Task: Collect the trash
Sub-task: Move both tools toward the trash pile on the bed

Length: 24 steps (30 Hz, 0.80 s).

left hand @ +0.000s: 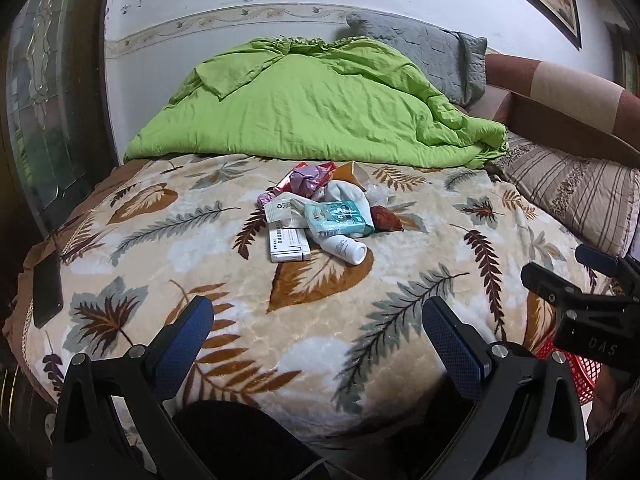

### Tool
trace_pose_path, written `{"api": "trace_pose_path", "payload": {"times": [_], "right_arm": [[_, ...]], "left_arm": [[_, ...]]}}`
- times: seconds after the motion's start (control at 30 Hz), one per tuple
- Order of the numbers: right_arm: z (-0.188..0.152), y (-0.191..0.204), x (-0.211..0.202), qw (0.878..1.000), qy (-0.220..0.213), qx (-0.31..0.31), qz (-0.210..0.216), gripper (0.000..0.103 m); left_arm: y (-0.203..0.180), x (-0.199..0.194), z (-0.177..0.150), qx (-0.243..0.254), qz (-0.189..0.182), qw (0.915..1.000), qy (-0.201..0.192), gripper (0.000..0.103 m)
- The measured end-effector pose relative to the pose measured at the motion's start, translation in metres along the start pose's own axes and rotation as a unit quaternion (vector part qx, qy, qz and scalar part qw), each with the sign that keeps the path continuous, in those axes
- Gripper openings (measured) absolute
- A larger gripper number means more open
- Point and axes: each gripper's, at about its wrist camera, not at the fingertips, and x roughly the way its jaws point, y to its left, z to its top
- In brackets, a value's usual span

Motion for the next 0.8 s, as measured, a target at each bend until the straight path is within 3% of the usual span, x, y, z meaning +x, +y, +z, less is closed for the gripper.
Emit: {"api": "trace_pose_path", "payload": {"times": [0.8], "right_arm": [[-0.004, 0.004, -0.0017, 1.0, 0.005, -0.006, 0.002, 0.101]], "left_arm": [[0.0031, -0.0002, 0.0014, -0.002, -0.004, 0.9999, 0.01, 0.103]]}}
